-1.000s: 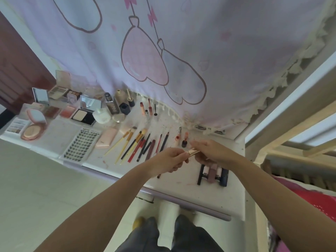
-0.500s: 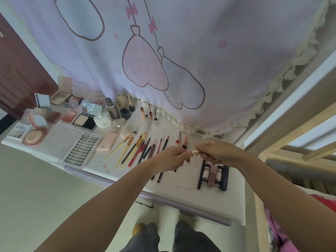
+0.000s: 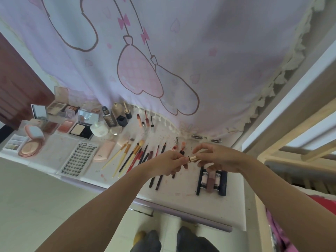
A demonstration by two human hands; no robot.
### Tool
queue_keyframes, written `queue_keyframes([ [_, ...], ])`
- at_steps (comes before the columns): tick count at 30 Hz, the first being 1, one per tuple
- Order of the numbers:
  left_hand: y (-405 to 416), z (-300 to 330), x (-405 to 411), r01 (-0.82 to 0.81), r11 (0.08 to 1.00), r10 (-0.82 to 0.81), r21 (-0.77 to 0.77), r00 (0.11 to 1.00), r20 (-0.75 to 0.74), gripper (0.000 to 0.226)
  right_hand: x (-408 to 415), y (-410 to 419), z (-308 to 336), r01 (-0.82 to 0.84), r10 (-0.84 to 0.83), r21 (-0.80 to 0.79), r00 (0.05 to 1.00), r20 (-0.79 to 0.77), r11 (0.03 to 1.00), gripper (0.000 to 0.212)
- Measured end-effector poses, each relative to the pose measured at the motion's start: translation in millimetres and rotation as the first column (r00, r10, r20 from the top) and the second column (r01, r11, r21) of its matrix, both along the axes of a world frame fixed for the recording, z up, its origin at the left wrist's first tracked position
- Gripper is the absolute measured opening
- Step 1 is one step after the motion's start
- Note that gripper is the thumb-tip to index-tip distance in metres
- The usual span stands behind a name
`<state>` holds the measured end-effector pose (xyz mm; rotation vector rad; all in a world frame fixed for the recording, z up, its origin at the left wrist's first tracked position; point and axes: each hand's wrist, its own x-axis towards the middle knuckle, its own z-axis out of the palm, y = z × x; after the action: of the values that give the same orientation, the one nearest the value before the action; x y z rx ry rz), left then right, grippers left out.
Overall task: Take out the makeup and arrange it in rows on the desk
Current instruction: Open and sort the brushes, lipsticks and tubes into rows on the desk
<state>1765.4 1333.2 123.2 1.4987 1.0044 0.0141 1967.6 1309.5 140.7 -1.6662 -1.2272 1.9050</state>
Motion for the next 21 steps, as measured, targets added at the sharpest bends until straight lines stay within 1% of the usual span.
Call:
queue_keyframes([
  [3,0.6,1.0,4.5,0.032,0.998,-0.031,0.058,0.999,-0.019,0.029,-2.9,0.2,-0.8,-0.021,0.023,-0.036,0.997,0.067,0.999,0.041],
  [4,0.9,1.2,6.0,0.042,0.997,-0.040,0.066,0.999,-0.027,0.029,-3.4,0.1,-1.1,-0.035,0.037,-0.036,0.996,0.082,0.999,0.043],
  [5,1.7,1.2,6.7,0.044,0.998,-0.042,0.054,0.999,-0.024,0.030,-3.2,0.1,-1.0,-0.043,0.044,-0.025,0.996,0.076,0.999,0.040],
  [8,4.9,-0.3,4.1,0.003,0.998,-0.001,-0.065,0.999,0.038,0.030,0.6,-0.5,-0.4,-0.028,0.027,0.047,1.000,0.008,0.998,0.018],
  [9,5.7,-0.8,2.5,-0.010,0.996,0.014,-0.092,0.999,0.052,0.030,1.5,-0.7,-0.6,-0.013,0.013,0.062,1.000,-0.001,0.998,0.013],
  [10,6.3,-1.2,1.3,-0.017,0.995,0.022,-0.099,0.998,0.054,0.030,2.1,-0.7,-1.6,0.006,-0.005,0.068,1.000,-0.004,0.998,0.013],
  [11,6.3,-1.6,0.7,-0.017,0.996,0.021,-0.089,0.999,0.048,0.030,1.9,-0.9,-3.0,0.018,-0.018,0.063,1.000,0.000,0.998,0.017],
  [14,4.7,-2.8,1.5,0.009,0.999,-0.007,-0.052,0.999,0.032,0.030,-1.9,-2.0,-7.7,0.013,-0.013,0.018,0.999,0.040,1.000,0.039],
  [15,4.3,-2.9,1.7,0.011,0.998,-0.009,-0.064,0.999,0.038,0.030,-3.0,-2.0,-9.1,0.007,-0.007,0.017,0.999,0.051,1.000,0.040],
  [17,5.0,-3.0,-0.3,0.008,0.992,0.001,-0.127,0.997,0.075,0.031,-2.5,-1.1,-9.5,0.003,-0.004,0.051,1.000,0.030,0.999,0.028],
  [19,7.6,-4.0,-8.3,-0.008,0.969,0.042,-0.248,0.990,0.132,0.034,3.9,1.5,-8.6,0.033,-0.034,0.099,0.999,0.004,0.995,0.016],
  [21,9.8,-6.5,-18.7,-0.033,0.940,0.091,-0.341,0.984,0.155,0.036,12.6,3.2,-6.9,0.073,-0.075,0.141,0.997,0.011,0.987,0.012],
])
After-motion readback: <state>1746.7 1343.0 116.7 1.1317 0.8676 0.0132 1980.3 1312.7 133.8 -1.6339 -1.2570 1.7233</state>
